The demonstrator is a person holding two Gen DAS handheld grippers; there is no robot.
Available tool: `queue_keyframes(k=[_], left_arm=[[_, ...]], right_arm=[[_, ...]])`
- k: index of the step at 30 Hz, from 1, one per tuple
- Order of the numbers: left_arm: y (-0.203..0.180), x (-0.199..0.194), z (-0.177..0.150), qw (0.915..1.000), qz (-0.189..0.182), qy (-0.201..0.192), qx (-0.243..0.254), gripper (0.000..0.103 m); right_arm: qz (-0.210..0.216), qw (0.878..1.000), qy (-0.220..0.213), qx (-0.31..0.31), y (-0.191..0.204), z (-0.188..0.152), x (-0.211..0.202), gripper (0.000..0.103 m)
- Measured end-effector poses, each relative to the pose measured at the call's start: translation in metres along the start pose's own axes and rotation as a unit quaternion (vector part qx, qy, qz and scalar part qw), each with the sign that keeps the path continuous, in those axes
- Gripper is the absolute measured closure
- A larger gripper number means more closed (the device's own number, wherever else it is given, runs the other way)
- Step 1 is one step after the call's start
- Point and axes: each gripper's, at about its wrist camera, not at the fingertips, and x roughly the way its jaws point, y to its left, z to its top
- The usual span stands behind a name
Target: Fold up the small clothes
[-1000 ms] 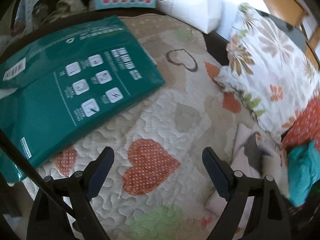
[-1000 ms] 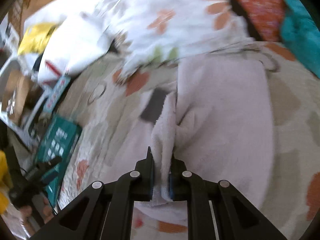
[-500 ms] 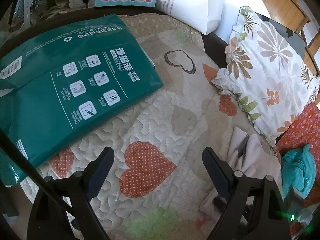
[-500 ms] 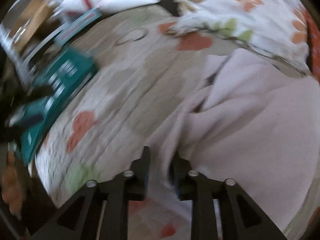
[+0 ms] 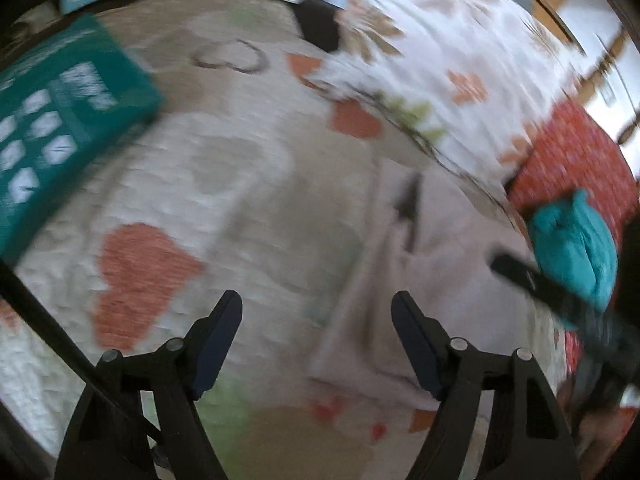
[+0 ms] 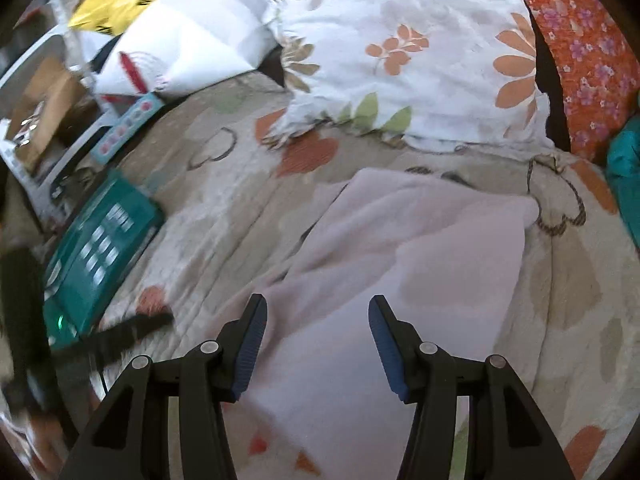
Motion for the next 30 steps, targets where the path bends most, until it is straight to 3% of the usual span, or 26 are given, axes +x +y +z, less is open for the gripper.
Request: queue_keyframes(k=[4, 6, 9, 10, 11, 13, 17, 20, 24, 28, 30], left_arm=[[-0.024, 0.023, -0.004, 0.9994, -0.018, 0.017, 0.024, 0.03], [-0.029, 0.031, -0.004, 0.9989, -0.023, 0.03, 0.026, 0.04], [-0.028, 0.047, -0.003, 0.9975, -0.026, 0.063, 0.016, 0.073], [-0.027, 0.049, -0.003, 0.9974, -0.025, 0.067, 0.01, 0.082], [-0.023, 0.049, -0.004, 0.9973, -0.027, 0.068, 0.0, 0.085], [-0.017, 0.044, -0.003, 0.9964, -0.04, 0.071, -0.022, 0.093], [-0.007, 0.031, -0.003, 0.994, -0.069, 0.072, -0.044, 0.098], [-0.003, 0.03, -0.006, 0.9923, -0.078, 0.077, -0.057, 0.099], [0.002, 0.037, -0.01, 0.9907, -0.068, 0.099, -0.065, 0.1], [0.005, 0.042, -0.015, 0.9889, -0.066, 0.115, -0.067, 0.1], [0.004, 0.038, -0.014, 0.9892, -0.071, 0.114, -0.059, 0.1]], right_arm=[[-0.011, 1.0, 0.029, 0.004, 0.006, 0.029, 0.033, 0.044], [-0.029, 0.998, 0.05, -0.011, 0.012, 0.04, 0.058, 0.043], [-0.069, 0.994, 0.077, -0.023, 0.012, 0.045, 0.09, 0.044], [-0.08, 0.993, 0.082, -0.024, 0.011, 0.044, 0.097, 0.066], [-0.092, 0.993, 0.076, -0.024, 0.01, 0.043, 0.1, 0.079], [-0.081, 0.995, 0.05, -0.017, 0.006, 0.042, 0.089, 0.092], [-0.046, 0.999, -0.023, 0.002, 0.005, 0.044, 0.041, 0.093], [-0.021, 0.999, -0.043, 0.002, 0.017, 0.054, 0.031, 0.093], [-0.019, 1.0, -0.022, 0.0, 0.036, 0.063, 0.061, 0.093], [0.021, 0.998, 0.043, 0.044, 0.027, 0.059, 0.109, 0.078], [0.045, 0.996, 0.027, 0.071, 0.017, 0.057, 0.101, 0.077]])
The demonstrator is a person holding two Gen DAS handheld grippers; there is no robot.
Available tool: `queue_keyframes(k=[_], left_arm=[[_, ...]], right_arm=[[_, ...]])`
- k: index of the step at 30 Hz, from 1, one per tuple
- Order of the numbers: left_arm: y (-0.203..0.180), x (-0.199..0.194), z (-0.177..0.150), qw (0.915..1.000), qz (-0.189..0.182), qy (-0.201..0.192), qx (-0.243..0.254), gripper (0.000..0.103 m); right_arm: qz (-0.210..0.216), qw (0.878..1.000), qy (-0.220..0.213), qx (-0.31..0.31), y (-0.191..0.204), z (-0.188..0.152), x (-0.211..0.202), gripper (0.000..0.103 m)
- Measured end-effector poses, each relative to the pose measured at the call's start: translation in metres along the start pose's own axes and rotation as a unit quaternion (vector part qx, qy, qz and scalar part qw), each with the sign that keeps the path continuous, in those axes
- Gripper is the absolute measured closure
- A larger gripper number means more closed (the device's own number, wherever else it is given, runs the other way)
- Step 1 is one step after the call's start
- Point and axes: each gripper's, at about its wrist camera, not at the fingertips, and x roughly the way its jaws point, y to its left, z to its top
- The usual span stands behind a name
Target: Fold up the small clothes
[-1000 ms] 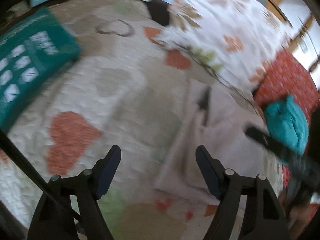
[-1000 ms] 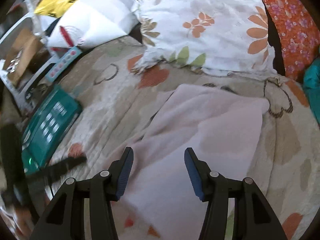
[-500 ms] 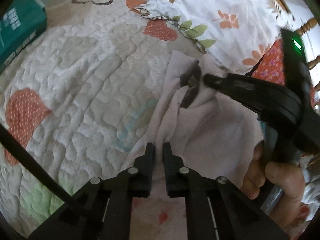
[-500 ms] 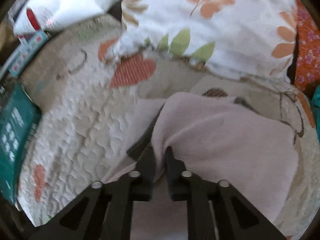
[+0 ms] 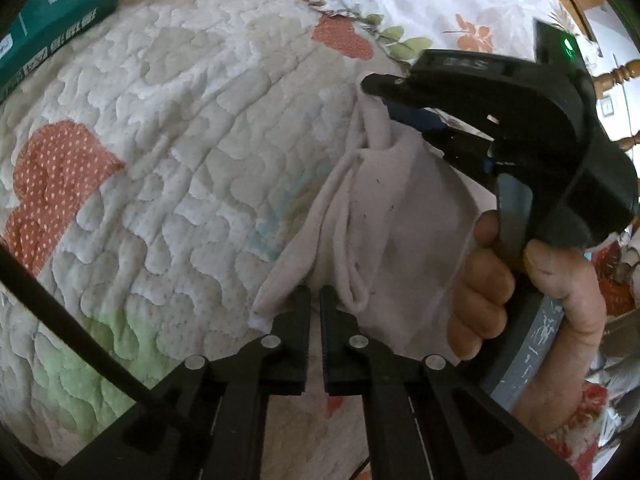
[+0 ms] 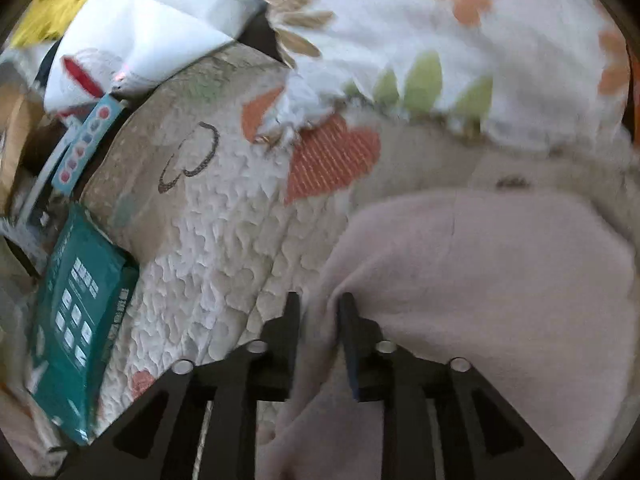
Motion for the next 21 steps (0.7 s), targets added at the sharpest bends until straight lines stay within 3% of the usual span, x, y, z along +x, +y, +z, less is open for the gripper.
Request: queue_keyframes(k=[3, 7, 9, 14, 17, 18, 19, 20, 21], left_arm=[[-0.003, -0.015, 0.002, 0.9997, 0.0, -0.019, 0.017, 0.097], [-0.002, -0.035, 0.008, 0.9975, 0.018, -0.065, 0.023, 0.059], [-0.002, -0.038, 0.011, 0.9959, 0.032, -0.082, 0.023, 0.052], [-0.008, -0.008, 0.026, 0.9957, 0.063, -0.057, 0.036, 0.037], [-0.01, 0.011, 0.028, 0.9959, 0.075, -0.029, 0.041, 0.039], [-0.009, 0.013, 0.028, 0.9959, 0.077, -0.021, 0.043, 0.046], [-0.008, 0.013, 0.027, 0.9959, 0.076, -0.018, 0.046, 0.074], [-0.006, 0.011, 0.028, 0.9958, 0.076, -0.014, 0.05, 0.091], [-0.003, 0.007, 0.029, 0.9951, 0.084, -0.018, 0.049, 0.092]], right_arm=[[0.015, 0.999, -0.036, 0.009, -0.011, -0.001, -0.039, 0.063], [-0.007, 0.997, -0.074, 0.009, -0.04, -0.011, -0.098, 0.056], [-0.029, 0.996, -0.084, 0.012, -0.061, -0.027, -0.12, 0.048], [-0.049, 0.995, -0.06, 0.054, -0.112, -0.077, -0.133, 0.044], [-0.024, 0.995, -0.058, 0.078, -0.13, -0.104, -0.13, 0.044], [-0.01, 0.995, -0.053, 0.08, -0.131, -0.111, -0.128, 0.044], [0.017, 0.996, -0.041, 0.077, -0.131, -0.119, -0.123, 0.058], [0.029, 0.996, -0.031, 0.072, -0.129, -0.125, -0.12, 0.063], [0.029, 0.997, -0.028, 0.067, -0.128, -0.131, -0.118, 0.064]])
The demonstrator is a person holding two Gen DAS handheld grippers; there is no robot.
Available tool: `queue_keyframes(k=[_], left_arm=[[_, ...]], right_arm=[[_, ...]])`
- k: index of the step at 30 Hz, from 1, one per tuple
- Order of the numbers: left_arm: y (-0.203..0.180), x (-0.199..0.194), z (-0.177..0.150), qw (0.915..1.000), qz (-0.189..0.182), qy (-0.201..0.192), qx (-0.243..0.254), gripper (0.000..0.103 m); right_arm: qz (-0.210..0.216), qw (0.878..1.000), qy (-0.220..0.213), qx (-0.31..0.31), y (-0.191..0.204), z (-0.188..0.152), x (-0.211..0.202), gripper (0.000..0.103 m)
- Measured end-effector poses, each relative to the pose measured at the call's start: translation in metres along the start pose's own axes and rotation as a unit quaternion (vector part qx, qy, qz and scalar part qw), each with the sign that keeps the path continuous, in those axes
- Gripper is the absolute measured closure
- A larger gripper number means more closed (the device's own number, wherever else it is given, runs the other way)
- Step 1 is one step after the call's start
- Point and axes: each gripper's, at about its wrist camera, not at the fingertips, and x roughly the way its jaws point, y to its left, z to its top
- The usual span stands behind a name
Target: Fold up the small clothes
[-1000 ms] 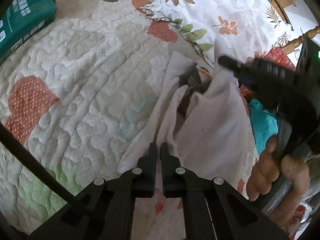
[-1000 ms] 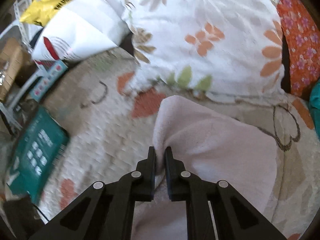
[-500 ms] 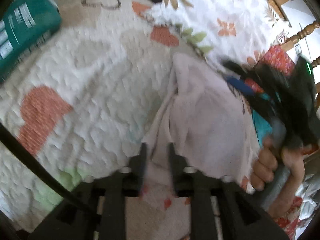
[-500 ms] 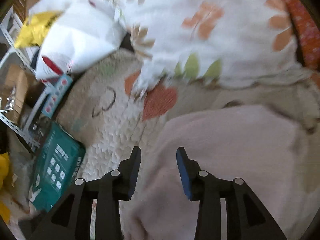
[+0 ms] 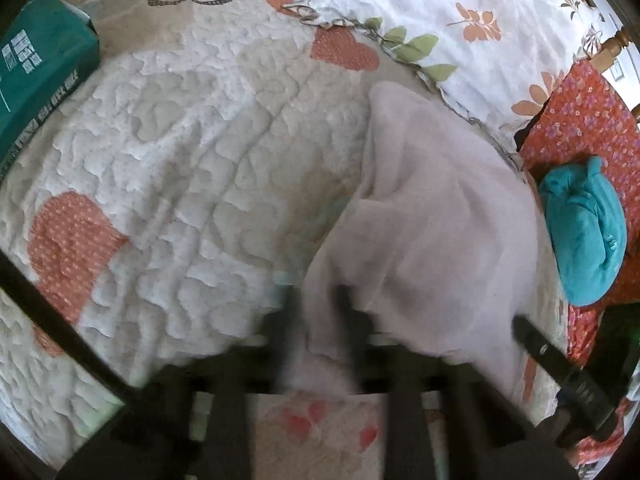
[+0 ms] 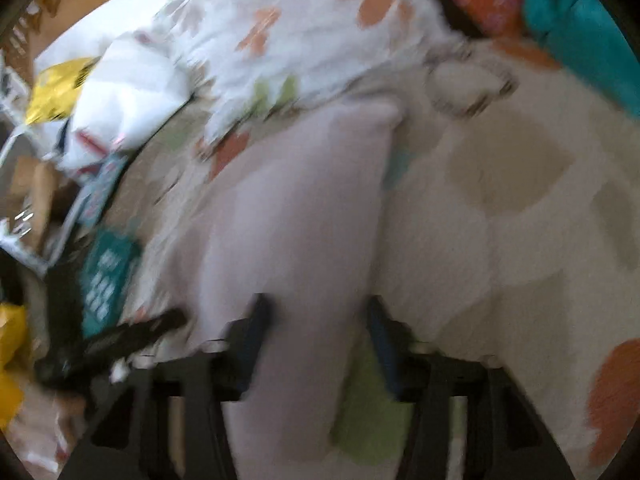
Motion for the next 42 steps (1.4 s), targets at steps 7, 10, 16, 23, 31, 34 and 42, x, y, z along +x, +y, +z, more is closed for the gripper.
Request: queue_keyframes(k=[7, 10, 16, 23, 31, 34, 42], left_arm=[[0.055, -0.028, 0.01, 0.9958, 0.027, -0.038, -0.078, 0.102], [0.049, -0.044, 0.01, 0.9955, 0.019, -0.069, -0.062, 0.1], [0.018, -0.034, 0.005, 0.9974, -0.017, -0.065, -0.026, 0.045], [-0.01, 0.004, -0.006, 0.9999, -0.004, -0.005, -0.011, 0.048], [-0.072, 0.011, -0.057, 0.9945, 0.009, 0.033, 0.099, 0.07], [-0.066, 0.006, -0.061, 0.994, 0.006, 0.035, 0.103, 0.065], [-0.006, -0.036, -0.053, 0.9997, -0.024, -0.005, 0.005, 0.052]], right_arm=[[0.019, 0.999, -0.019, 0.031, -0.024, -0.01, -0.01, 0.043], [0.035, 0.998, -0.026, 0.054, -0.031, -0.012, -0.002, 0.036], [0.088, 0.989, -0.063, 0.103, -0.026, -0.009, 0.022, 0.032], [0.108, 0.987, -0.041, 0.115, -0.026, 0.003, 0.02, 0.066], [0.027, 0.996, -0.038, 0.077, -0.046, -0.015, -0.029, 0.063], [0.003, 0.997, -0.044, 0.063, -0.051, -0.026, -0.043, 0.057], [-0.034, 0.993, -0.11, -0.022, 0.004, -0.008, -0.094, 0.055]])
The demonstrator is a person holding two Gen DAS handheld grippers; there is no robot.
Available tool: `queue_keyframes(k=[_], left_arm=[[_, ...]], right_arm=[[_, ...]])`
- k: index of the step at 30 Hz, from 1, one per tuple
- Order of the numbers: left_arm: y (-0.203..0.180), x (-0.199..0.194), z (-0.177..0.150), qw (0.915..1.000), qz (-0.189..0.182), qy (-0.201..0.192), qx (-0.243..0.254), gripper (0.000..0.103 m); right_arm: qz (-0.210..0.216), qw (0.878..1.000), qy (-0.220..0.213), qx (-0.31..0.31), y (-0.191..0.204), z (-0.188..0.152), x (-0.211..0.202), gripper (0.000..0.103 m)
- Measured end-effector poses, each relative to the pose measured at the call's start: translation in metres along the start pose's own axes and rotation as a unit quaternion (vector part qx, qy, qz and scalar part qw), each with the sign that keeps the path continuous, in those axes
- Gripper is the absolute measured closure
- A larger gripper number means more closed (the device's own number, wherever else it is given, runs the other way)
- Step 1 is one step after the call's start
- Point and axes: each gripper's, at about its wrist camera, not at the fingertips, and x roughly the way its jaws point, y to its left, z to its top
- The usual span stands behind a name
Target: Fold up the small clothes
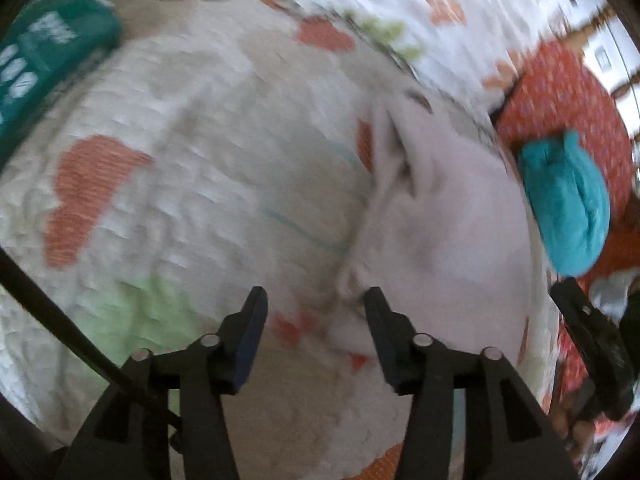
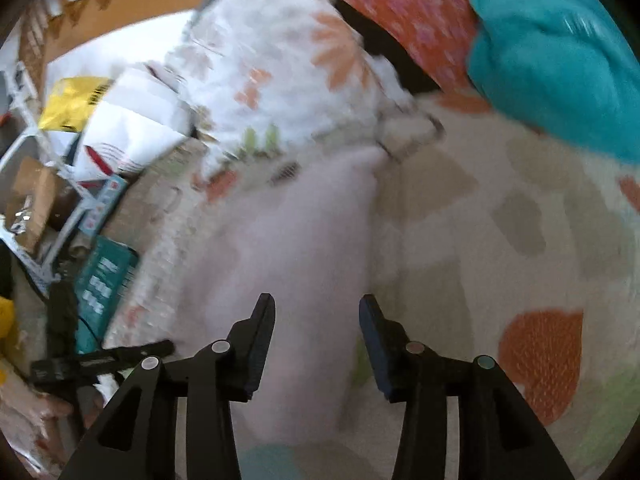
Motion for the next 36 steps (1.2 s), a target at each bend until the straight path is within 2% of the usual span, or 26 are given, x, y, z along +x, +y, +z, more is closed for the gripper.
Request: queue_keyframes(k=[2, 5, 8, 10, 12, 15, 18, 19, 20, 22, 24, 27, 29, 30, 31, 32, 33, 36], left_arm=[[0.007, -0.009, 0.005, 0.9996, 0.007, -0.023, -0.013, 0.051], [0.013, -0.017, 0.01, 0.9988, 0.001, -0.04, -0.029, 0.047], [0.013, -0.016, 0.017, 0.9987, -0.013, -0.037, -0.034, 0.047], [0.019, -0.023, 0.016, 0.9985, -0.015, -0.039, -0.035, 0.047], [0.027, -0.025, 0.02, 0.9979, -0.016, -0.044, -0.044, 0.047], [0.037, -0.032, 0.028, 0.9961, -0.008, -0.064, -0.06, 0.047], [0.047, -0.048, 0.035, 0.9928, 0.006, -0.096, -0.071, 0.046], [0.05, -0.053, 0.037, 0.9914, 0.01, -0.107, -0.075, 0.046], [0.053, -0.057, 0.039, 0.9899, 0.015, -0.116, -0.079, 0.045], [0.057, -0.062, 0.041, 0.988, 0.023, -0.127, -0.085, 0.044], [0.06, -0.062, 0.042, 0.9873, 0.023, -0.129, -0.089, 0.043], [0.06, -0.057, 0.041, 0.9893, 0.017, -0.114, -0.089, 0.043], [0.057, -0.053, 0.038, 0.9906, 0.016, -0.106, -0.084, 0.043], [0.057, -0.052, 0.037, 0.991, 0.017, -0.105, -0.082, 0.043], [0.055, -0.051, 0.036, 0.9911, 0.018, -0.104, -0.08, 0.043], [0.054, -0.05, 0.035, 0.9914, 0.019, -0.103, -0.078, 0.043], [0.053, -0.05, 0.035, 0.9917, 0.018, -0.102, -0.076, 0.043], [0.05, -0.048, 0.032, 0.9925, 0.011, -0.097, -0.074, 0.042]], right_arm=[[0.047, 0.999, 0.019, -0.003, 0.02, 0.009, 0.014, 0.055], [0.124, 0.989, 0.084, 0.017, 0.041, 0.012, 0.062, 0.055], [0.133, 0.983, 0.113, 0.05, 0.047, 0.012, 0.11, 0.055], [0.161, 0.97, 0.141, 0.112, 0.041, 0.01, 0.148, 0.055], [0.168, 0.965, 0.151, 0.135, 0.044, 0.007, 0.17, 0.056], [0.179, 0.962, 0.17, 0.117, 0.066, 0.01, 0.185, 0.051], [0.244, 0.94, 0.212, 0.107, 0.086, 0.01, 0.187, 0.051], [0.243, 0.943, 0.207, 0.094, 0.09, 0.009, 0.182, 0.051], [0.221, 0.954, 0.19, 0.067, 0.094, 0.007, 0.171, 0.051], [0.188, 0.967, 0.169, 0.029, 0.099, 0.002, 0.158, 0.051], [0.165, 0.971, 0.172, 0.006, 0.1, -0.012, 0.154, 0.051], [0.164, 0.961, 0.223, -0.007, 0.098, -0.05, 0.165, 0.053], [0.173, 0.962, 0.211, -0.032, 0.1, -0.067, 0.151, 0.053], [0.179, 0.959, 0.218, -0.033, 0.099, -0.071, 0.144, 0.053], [0.192, 0.953, 0.235, -0.022, 0.096, -0.075, 0.141, 0.054], [0.204, 0.941, 0.271, -0.004, 0.092, -0.082, 0.141, 0.054], [0.198, 0.937, 0.289, -0.002, 0.088, -0.089, 0.138, 0.054], [0.196, 0.944, 0.264, -0.024, 0.082, -0.087, 0.106, 0.055]])
